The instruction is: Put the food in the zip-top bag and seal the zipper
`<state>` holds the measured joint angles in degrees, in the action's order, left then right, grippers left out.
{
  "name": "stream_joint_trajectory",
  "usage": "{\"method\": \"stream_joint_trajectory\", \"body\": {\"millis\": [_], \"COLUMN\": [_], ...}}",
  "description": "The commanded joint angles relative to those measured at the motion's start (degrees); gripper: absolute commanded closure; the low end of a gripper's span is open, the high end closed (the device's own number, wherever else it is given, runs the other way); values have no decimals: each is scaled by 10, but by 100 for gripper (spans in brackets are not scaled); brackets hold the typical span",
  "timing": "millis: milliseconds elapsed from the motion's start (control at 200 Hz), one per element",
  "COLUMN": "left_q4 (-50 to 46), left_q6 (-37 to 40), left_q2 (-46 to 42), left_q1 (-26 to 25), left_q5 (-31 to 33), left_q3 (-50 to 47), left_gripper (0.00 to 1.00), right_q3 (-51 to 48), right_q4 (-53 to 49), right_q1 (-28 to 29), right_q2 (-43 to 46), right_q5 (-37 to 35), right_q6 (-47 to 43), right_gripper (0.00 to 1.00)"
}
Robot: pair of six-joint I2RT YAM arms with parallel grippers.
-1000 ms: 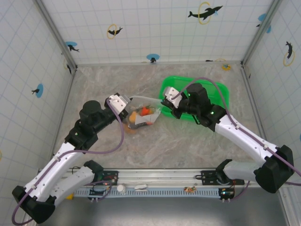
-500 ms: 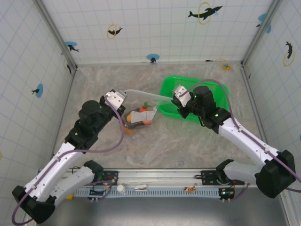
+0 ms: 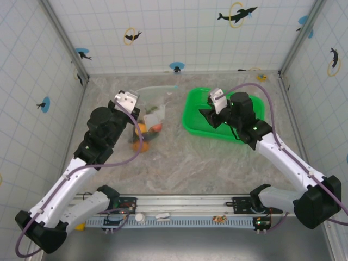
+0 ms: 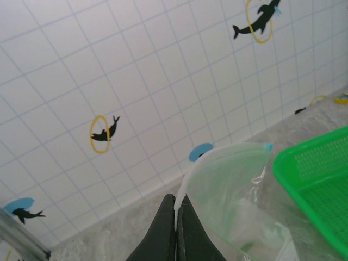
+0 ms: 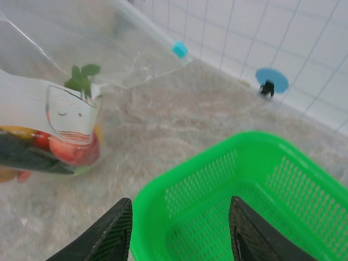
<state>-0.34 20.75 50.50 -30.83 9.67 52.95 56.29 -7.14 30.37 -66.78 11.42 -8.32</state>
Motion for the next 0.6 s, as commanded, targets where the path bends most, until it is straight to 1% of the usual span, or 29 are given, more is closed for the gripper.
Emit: {"method": "stream_joint_trajectory", "body": {"millis": [0,95,155,180,240,325,365,415,515,596], "left_q4": [53,54,48,43,26,17,15,-9,-88,-157], "left_q6": [-3,-2,-1,-5,-28,-89,-118,-145,-153,-170], "left_q2": [21,33,30,27,18,-5,-20,-45,-110,-143], "left_q1": [27,37,37,37,37,36,34,25,6,-1], "left_q5": [-21,-57,-103,-127,-193,-302,-339,-360,-384,-425], "left_q3": [25,25,11,1,-27,-81,-109,-137,-177,-194], "left_gripper": [100,100,100,100,100,100,100,100,100,100], "right_q3": [36,36,27,23,8,-11,-18,-23,-21,-25], "right_q4": [32,33,33,34,40,51,55,56,50,49], "right_q1": [0,0,0,0,-1,-3,-3,-3,-4,-4], "right_q2": [0,8,16,20,30,41,46,49,52,52], "right_q5": [10,7,4,2,-3,-10,-12,-15,-17,-14], "right_q6": [33,36,39,41,49,64,71,75,76,76], "right_gripper": [49,48,48,46,46,45,44,44,44,44]}}
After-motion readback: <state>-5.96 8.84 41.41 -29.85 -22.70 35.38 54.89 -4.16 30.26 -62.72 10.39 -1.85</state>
